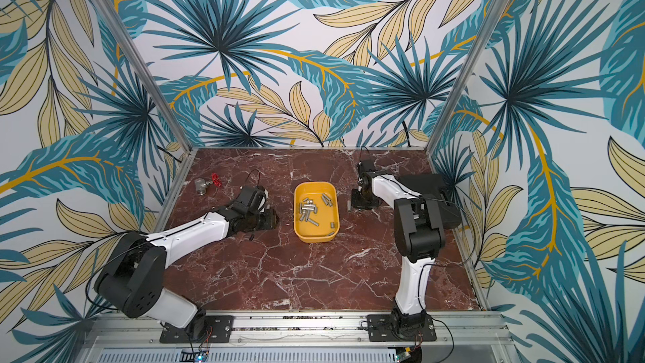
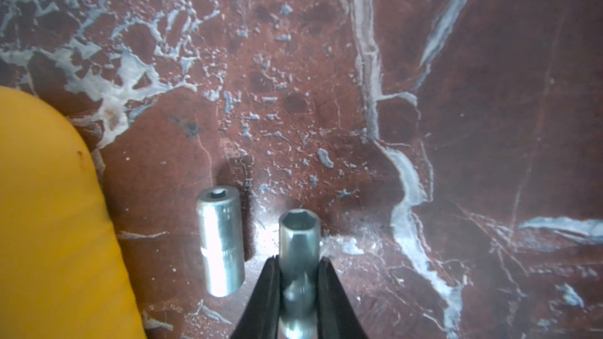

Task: Take out the socket from the storage box
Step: Place the socket head at the center of the board.

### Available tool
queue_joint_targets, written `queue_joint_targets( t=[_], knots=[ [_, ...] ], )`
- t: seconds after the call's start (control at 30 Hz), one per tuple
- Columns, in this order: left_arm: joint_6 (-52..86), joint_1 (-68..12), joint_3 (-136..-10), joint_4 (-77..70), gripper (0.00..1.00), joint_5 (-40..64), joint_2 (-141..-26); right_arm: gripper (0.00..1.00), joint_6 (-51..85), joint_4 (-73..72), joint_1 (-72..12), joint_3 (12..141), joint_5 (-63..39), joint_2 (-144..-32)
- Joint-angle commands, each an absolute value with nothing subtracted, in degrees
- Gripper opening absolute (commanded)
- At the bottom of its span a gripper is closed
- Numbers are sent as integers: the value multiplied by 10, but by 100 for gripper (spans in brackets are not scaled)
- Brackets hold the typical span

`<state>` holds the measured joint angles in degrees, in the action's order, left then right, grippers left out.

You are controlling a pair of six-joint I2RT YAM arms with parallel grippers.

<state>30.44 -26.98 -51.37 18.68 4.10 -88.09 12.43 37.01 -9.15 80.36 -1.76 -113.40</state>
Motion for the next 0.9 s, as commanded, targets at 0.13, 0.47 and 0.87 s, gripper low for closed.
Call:
queue_joint_targets(
  t=[0.13,0.47,0.87],
  knots=[
    [300,-273,-532,180,57,42,-885,16,134,366,-91,808,-24,-1162],
    [300,-274,-541,182,57,45,-891,18,132,375,-91,816,-28,-1174],
    [298,-277,-544,190,58,42,-886,22,133,375,-91,811,-36,-1167]
  ],
)
